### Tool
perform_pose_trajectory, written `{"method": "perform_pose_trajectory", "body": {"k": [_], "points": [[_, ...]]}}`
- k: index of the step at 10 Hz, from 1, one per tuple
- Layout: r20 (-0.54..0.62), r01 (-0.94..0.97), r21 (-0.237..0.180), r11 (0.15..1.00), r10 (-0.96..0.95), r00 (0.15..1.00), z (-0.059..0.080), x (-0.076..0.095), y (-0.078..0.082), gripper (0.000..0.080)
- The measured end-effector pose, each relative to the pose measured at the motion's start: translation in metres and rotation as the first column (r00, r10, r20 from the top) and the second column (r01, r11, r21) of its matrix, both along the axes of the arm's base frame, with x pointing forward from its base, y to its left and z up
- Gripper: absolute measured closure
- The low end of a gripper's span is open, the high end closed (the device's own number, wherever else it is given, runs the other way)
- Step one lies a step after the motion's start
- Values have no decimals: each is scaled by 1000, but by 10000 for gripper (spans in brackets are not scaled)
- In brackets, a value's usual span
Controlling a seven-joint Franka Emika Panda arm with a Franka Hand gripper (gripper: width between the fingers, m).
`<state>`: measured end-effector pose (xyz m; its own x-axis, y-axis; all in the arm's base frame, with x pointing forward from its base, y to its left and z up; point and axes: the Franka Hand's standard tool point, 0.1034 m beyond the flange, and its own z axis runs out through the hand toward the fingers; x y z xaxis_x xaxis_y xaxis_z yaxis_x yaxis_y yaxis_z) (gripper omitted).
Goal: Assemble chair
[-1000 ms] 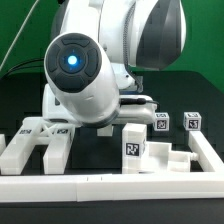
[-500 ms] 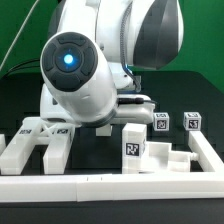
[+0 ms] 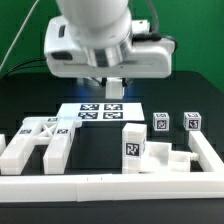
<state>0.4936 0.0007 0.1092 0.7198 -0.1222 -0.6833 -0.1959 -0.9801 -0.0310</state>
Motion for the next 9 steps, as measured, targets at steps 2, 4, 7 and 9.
{"method": "perform_pose_trajectory", "body": {"k": [2,4,7,9], "points": [[149,-1,-25,1000,5,989,-2,14,2,515],[336,-37,-11,999,38,941,35,40,18,515],[543,0,-17,1000,9,839,56,57,3,515],[680,16,-56,998,26,733,54,66,2,515]]}}
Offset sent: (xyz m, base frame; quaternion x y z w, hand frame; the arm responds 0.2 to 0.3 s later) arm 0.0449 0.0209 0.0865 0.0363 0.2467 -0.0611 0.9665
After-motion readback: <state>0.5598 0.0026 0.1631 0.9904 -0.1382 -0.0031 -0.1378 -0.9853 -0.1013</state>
